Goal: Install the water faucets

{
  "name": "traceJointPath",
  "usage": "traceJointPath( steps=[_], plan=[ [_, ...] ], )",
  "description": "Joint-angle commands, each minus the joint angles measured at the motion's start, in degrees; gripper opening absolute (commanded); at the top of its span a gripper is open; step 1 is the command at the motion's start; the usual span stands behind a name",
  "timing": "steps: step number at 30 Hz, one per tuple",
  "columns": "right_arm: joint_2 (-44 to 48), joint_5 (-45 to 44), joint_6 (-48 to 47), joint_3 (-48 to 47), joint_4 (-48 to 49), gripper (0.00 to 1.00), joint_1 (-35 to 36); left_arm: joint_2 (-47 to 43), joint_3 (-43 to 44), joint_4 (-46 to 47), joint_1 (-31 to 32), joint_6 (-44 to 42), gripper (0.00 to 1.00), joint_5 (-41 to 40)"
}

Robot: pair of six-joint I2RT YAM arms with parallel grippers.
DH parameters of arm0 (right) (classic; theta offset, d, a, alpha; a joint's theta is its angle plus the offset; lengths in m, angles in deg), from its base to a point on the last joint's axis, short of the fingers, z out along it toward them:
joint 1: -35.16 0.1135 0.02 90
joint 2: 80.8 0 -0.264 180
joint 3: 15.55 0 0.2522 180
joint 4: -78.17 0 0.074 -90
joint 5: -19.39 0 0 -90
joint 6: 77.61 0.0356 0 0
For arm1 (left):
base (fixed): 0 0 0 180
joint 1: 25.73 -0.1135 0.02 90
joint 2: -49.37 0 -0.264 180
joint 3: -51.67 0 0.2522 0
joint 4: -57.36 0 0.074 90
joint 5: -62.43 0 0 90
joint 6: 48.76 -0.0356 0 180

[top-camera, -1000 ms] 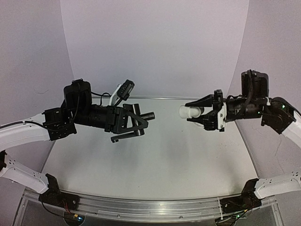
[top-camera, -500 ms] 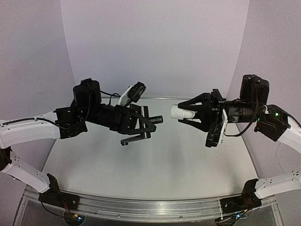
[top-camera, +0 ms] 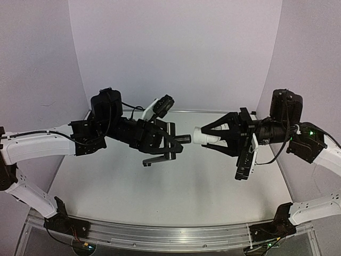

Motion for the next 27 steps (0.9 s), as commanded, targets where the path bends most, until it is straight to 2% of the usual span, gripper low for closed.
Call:
traceJointPath(
  steps=[1, 9, 15, 19, 27],
  plan=[
    [1.1, 1.9, -2.3, 0.3, 2.9, 0.00, 0.3, -0.3, 5.4, 1.7, 1.1, -1.6, 0.00, 1.7],
    [0.7, 3.4, -5.6, -0.7, -2.1, 0.00, 0.4, 0.7, 7.4, -2.1, 2.4, -3.7, 0.00, 1.5],
    [0.8, 4.4, -7.5, -0.4, -3.6, 0.00, 0.6, 0.2, 8.0, -5.1, 2.4, -5.1, 0.00, -2.7],
    [0.5, 3.7, -6.6, -0.8, -3.7, 0.00, 1.0, 0.4, 8.6, -7.4, 2.5, -6.1, 0.00, -4.9],
    [0.2, 2.8, -4.5, -1.3, -3.5, 0.00, 1.2, 1.5, 9.8, -9.6, 3.0, -7.7, 0.00, -4.0]
  ],
)
